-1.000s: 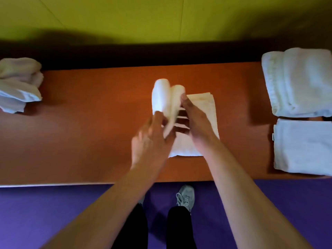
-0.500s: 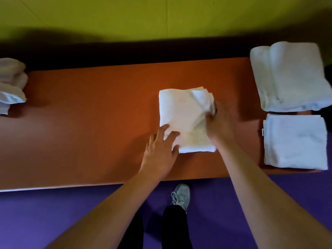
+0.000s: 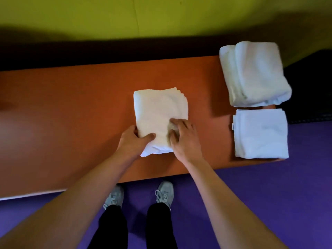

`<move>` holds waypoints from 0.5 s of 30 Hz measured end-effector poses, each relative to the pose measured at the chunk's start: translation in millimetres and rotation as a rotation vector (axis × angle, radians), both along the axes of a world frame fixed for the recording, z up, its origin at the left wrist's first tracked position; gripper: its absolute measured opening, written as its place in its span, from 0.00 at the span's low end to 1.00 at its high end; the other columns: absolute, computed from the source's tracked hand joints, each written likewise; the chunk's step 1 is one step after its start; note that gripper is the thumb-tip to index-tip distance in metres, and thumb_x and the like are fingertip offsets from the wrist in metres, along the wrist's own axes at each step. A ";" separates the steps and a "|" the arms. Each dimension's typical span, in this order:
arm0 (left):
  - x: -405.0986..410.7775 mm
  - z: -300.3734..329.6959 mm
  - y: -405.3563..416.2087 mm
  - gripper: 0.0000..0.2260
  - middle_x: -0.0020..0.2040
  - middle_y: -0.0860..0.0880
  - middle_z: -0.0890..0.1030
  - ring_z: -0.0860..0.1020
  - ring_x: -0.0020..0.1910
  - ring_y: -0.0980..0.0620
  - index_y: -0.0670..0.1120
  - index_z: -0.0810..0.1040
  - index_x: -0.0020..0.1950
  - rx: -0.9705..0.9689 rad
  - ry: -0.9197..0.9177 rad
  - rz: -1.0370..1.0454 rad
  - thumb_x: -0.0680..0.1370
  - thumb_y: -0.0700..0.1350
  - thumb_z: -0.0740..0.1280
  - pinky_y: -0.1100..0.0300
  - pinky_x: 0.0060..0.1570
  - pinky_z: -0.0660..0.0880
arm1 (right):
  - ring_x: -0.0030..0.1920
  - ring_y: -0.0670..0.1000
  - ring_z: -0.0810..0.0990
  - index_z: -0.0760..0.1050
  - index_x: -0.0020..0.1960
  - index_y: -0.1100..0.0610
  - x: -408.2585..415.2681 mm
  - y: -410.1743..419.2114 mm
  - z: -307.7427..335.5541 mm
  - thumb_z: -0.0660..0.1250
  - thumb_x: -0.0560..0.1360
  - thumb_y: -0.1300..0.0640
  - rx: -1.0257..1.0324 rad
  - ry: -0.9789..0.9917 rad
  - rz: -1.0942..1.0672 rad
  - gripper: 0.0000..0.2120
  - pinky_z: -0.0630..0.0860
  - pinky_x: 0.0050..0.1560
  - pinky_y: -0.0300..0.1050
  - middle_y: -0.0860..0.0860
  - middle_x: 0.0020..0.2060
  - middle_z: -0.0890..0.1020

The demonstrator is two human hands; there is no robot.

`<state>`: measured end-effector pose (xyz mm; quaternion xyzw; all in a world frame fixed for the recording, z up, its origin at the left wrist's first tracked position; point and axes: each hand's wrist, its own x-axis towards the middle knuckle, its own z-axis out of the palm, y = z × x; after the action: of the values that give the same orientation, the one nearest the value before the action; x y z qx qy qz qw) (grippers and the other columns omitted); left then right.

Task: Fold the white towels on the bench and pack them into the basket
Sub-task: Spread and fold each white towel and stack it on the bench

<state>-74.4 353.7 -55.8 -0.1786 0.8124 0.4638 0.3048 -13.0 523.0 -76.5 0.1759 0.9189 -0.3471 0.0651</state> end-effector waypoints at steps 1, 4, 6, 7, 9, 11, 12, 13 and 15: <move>-1.2 6.6 4.1 0.21 0.50 0.53 0.79 0.80 0.49 0.50 0.47 0.76 0.63 -0.004 0.032 -0.022 0.73 0.47 0.77 0.62 0.39 0.73 | 0.63 0.53 0.72 0.74 0.70 0.51 0.9 1.9 4.3 0.64 0.79 0.56 -0.047 -0.021 -0.005 0.19 0.69 0.67 0.46 0.50 0.64 0.77; -1.5 30.7 11.2 0.20 0.47 0.59 0.77 0.77 0.44 0.57 0.53 0.72 0.59 0.009 0.126 -0.168 0.72 0.45 0.76 0.64 0.38 0.71 | 0.63 0.49 0.75 0.67 0.75 0.45 4.3 12.9 20.8 0.66 0.79 0.54 -0.163 -0.085 -0.044 0.25 0.74 0.64 0.44 0.48 0.65 0.75; 1.1 46.7 11.5 0.23 0.49 0.59 0.78 0.78 0.47 0.58 0.55 0.73 0.61 0.038 0.165 -0.303 0.68 0.50 0.74 0.63 0.42 0.73 | 0.66 0.47 0.74 0.61 0.77 0.43 5.0 26.4 35.7 0.70 0.77 0.54 -0.191 -0.026 -0.147 0.33 0.75 0.66 0.47 0.48 0.68 0.73; 2.2 53.2 11.5 0.26 0.52 0.58 0.79 0.78 0.48 0.56 0.56 0.73 0.64 0.044 0.190 -0.376 0.66 0.52 0.72 0.64 0.44 0.73 | 0.69 0.48 0.72 0.58 0.79 0.43 5.7 35.2 42.6 0.73 0.75 0.53 -0.203 0.018 -0.199 0.37 0.73 0.69 0.50 0.48 0.71 0.71; 3.9 67.3 12.6 0.32 0.56 0.58 0.77 0.75 0.51 0.58 0.56 0.73 0.68 0.040 0.256 -0.545 0.64 0.56 0.68 0.72 0.47 0.69 | 0.74 0.51 0.68 0.51 0.81 0.40 8.7 55.8 54.9 0.79 0.71 0.53 -0.243 0.057 -0.265 0.49 0.69 0.72 0.54 0.49 0.75 0.66; 5.2 81.8 16.8 0.30 0.55 0.58 0.75 0.74 0.49 0.59 0.58 0.74 0.68 0.019 0.300 -0.733 0.65 0.55 0.67 0.70 0.45 0.69 | 0.77 0.53 0.63 0.45 0.80 0.34 13.9 77.2 65.2 0.82 0.66 0.54 -0.259 0.027 -0.258 0.59 0.66 0.75 0.61 0.50 0.78 0.60; 5.7 88.2 19.1 0.28 0.53 0.58 0.74 0.74 0.48 0.59 0.60 0.74 0.67 0.004 0.316 -0.820 0.65 0.55 0.66 0.64 0.45 0.71 | 0.78 0.53 0.61 0.43 0.79 0.32 17.7 87.2 69.3 0.83 0.64 0.56 -0.258 -0.005 -0.229 0.62 0.65 0.75 0.63 0.48 0.79 0.58; 5.9 94.3 21.7 0.28 0.52 0.59 0.73 0.74 0.48 0.59 0.62 0.74 0.67 -0.008 0.324 -0.890 0.66 0.56 0.65 0.59 0.44 0.72 | 0.79 0.53 0.59 0.44 0.78 0.30 21.5 96.0 73.2 0.84 0.62 0.57 -0.257 -0.039 -0.182 0.63 0.64 0.76 0.64 0.47 0.80 0.57; 7.2 104.1 28.4 0.28 0.51 0.61 0.71 0.74 0.48 0.59 0.64 0.73 0.67 -0.047 0.331 -0.993 0.66 0.59 0.63 0.55 0.44 0.74 | 0.80 0.50 0.57 0.51 0.75 0.26 31.6 110.2 78.9 0.84 0.61 0.58 -0.263 -0.093 -0.063 0.59 0.63 0.77 0.62 0.44 0.80 0.56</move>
<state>-67.2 382.1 48.3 0.2970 0.8467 0.2670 0.3516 18.6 633.2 2.4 0.2103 0.8556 -0.4578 0.1190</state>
